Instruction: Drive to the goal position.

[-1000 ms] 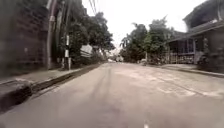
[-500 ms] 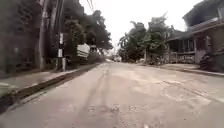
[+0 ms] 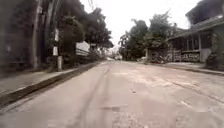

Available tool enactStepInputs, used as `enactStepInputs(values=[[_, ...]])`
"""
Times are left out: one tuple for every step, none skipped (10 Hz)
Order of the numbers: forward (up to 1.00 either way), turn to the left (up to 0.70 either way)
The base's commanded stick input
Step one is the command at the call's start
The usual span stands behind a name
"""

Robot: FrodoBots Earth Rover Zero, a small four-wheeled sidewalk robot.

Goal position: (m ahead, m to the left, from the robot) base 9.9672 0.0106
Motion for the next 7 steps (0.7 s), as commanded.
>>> enactStepInputs(values=[[0.85,0.0],[0.85,0.0],[0.85,0.0],[0.85,0.0],[0.85,0.0],[0.85,0.0],[0.85,0.0]])
